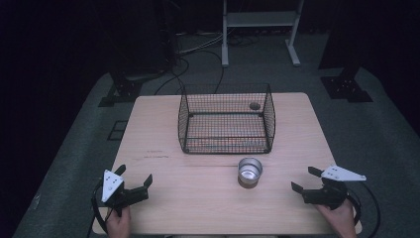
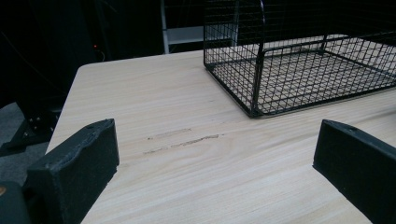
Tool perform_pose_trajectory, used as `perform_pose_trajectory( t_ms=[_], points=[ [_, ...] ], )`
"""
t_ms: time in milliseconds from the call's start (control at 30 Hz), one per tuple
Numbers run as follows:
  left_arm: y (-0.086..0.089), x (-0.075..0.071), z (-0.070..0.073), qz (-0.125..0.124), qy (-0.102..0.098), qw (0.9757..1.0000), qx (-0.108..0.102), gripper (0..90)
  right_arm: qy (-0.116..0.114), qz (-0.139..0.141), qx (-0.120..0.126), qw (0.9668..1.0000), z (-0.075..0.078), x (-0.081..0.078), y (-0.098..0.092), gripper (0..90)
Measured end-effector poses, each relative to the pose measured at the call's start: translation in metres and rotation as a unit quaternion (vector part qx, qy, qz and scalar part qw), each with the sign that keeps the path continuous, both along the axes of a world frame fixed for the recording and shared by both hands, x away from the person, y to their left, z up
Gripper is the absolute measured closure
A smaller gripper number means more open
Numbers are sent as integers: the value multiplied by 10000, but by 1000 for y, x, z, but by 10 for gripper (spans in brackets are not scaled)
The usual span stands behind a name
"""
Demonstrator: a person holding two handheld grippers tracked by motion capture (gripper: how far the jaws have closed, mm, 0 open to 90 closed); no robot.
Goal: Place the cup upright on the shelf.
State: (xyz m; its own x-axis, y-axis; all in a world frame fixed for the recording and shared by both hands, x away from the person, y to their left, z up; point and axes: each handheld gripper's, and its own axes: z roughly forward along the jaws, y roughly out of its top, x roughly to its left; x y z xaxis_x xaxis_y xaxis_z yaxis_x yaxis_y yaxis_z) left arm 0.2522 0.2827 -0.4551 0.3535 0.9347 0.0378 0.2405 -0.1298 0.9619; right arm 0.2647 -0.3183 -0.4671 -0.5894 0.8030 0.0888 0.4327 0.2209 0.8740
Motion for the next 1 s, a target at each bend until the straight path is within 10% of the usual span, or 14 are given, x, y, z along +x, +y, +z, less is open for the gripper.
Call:
perform_pose_trajectory(
  t_ms=[1000],
  points=[
    [5,-1,1,47,-39,10000,-57,0,-11,706,-310,9970,11,-3,39,37]
  ],
)
